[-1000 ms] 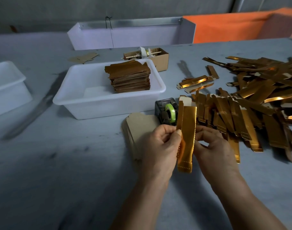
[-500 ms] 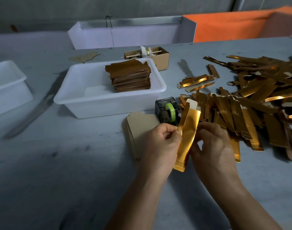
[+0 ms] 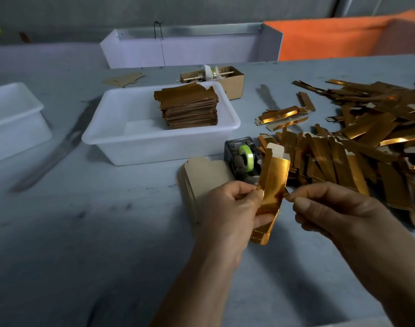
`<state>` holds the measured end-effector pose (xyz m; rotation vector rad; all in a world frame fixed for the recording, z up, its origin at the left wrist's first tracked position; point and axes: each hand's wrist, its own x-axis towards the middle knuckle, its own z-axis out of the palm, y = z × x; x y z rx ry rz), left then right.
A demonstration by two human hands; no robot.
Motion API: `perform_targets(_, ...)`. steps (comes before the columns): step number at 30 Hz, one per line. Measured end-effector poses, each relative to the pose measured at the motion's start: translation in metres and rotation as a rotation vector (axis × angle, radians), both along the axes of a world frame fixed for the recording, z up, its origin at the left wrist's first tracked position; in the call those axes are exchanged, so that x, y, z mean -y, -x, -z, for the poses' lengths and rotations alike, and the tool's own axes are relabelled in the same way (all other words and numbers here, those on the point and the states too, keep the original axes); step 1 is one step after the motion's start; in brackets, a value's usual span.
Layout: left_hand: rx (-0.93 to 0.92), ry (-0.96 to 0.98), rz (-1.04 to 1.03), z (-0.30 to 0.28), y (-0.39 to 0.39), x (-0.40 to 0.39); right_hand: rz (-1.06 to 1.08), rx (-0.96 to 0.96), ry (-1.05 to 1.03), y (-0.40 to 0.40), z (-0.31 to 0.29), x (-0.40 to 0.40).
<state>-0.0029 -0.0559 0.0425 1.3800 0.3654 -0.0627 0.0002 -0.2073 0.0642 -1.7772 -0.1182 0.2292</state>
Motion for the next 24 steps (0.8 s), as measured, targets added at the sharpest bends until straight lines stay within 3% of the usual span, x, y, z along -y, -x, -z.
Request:
perform_targets(5, 0.008, 0.049, 0.009, 0.0, 0.006, -0.004, -0.165, 0.182, 0.126, -0.001, -0.008, -0.015)
perform_targets(9, 0.051, 0.066, 0.006, 0.0, 0.009, -0.005, -0.158, 0.269, 0.173, -0.007, -0.007, -0.018)
perform_targets(13, 0.076, 0.047, 0.004, -0.002, 0.011, -0.005, -0.117, 0.351, 0.365, -0.01, -0.005, -0.021)
perform_targets(24, 0.087, 0.122, 0.163, -0.006, 0.013, -0.012, -0.032, 0.358, 0.392, -0.013, 0.0, -0.024)
